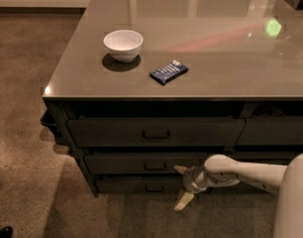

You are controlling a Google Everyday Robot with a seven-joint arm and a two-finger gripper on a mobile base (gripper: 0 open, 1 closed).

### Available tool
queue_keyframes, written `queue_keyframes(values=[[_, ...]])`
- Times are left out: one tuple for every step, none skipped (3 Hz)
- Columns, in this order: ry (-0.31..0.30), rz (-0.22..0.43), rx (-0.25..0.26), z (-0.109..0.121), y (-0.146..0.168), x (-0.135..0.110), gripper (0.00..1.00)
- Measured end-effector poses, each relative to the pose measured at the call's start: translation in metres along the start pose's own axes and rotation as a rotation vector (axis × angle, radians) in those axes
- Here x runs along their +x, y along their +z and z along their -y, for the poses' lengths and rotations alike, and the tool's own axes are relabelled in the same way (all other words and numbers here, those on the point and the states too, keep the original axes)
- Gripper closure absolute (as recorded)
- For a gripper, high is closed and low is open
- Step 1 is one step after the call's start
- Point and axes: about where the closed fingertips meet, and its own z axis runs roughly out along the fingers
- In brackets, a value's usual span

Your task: Close middle drawer

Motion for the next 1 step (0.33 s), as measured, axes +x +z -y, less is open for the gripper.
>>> queue_keyframes(values=[[0.000, 0.000, 0.000, 0.0000, 0.0000, 0.0000, 0.00]])
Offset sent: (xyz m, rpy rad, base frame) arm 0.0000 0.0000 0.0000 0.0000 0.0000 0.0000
